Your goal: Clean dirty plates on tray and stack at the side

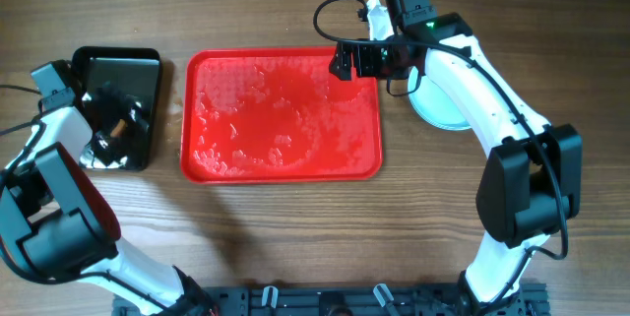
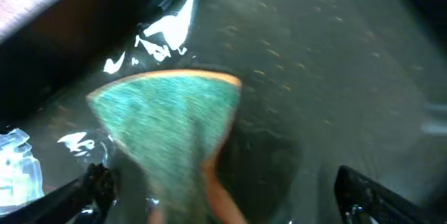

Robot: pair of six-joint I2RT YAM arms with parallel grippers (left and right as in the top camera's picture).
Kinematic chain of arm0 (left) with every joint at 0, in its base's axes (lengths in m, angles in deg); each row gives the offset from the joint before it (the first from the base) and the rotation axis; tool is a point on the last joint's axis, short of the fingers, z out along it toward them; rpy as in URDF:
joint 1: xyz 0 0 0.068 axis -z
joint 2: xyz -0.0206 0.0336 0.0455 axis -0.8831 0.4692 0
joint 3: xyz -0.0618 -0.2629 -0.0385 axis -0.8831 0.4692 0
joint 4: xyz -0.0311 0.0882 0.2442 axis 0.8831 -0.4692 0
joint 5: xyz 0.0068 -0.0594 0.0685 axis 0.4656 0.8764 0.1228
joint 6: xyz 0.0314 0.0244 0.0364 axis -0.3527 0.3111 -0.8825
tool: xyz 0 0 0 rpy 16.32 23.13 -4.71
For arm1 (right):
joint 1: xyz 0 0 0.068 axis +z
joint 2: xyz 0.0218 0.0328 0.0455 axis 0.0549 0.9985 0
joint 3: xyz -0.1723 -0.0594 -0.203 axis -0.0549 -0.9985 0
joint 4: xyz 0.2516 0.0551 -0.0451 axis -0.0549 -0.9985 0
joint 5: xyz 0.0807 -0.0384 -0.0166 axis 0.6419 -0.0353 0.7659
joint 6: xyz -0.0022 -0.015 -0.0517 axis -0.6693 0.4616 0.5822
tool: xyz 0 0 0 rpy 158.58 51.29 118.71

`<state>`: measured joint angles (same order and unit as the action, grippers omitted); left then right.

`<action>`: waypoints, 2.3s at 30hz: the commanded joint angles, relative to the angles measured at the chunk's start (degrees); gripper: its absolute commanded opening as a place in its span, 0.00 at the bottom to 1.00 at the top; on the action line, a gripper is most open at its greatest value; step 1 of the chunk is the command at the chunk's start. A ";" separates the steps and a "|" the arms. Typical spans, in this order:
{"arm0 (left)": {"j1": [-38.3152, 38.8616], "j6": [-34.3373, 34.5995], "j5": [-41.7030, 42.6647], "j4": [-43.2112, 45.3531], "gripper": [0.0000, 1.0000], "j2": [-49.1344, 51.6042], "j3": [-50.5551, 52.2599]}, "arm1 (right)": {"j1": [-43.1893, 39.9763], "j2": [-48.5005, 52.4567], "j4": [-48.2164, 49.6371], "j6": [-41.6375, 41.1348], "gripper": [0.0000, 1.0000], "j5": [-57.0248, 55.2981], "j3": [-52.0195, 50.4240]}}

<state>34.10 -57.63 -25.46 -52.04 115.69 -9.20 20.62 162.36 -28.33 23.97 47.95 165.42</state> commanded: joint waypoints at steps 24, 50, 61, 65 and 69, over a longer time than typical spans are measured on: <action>3.06 12.00 13.79 -53.22 1.00 -49.33 -0.11 | -0.02 -0.96 0.15 -0.24 1.00 -0.57 -0.11; 28.39 -0.48 5.14 13.64 1.00 -102.64 57.31 | -0.22 -0.96 0.20 -0.24 1.00 -0.57 -0.11; 25.00 -1.84 1.97 14.58 1.00 -107.14 62.18 | -0.20 -0.96 0.17 -0.24 1.00 -0.55 -0.11; 24.55 -3.37 1.99 12.46 1.00 -107.14 62.18 | -0.17 -0.96 0.17 -0.26 1.00 -0.55 -0.11; 24.55 -3.50 1.99 12.50 1.00 -107.14 62.18 | -0.20 -0.96 0.20 -0.24 1.00 -0.55 -0.11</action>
<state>58.95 -59.53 -22.90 -39.25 9.16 52.65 20.58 162.36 -28.28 23.97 47.78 165.42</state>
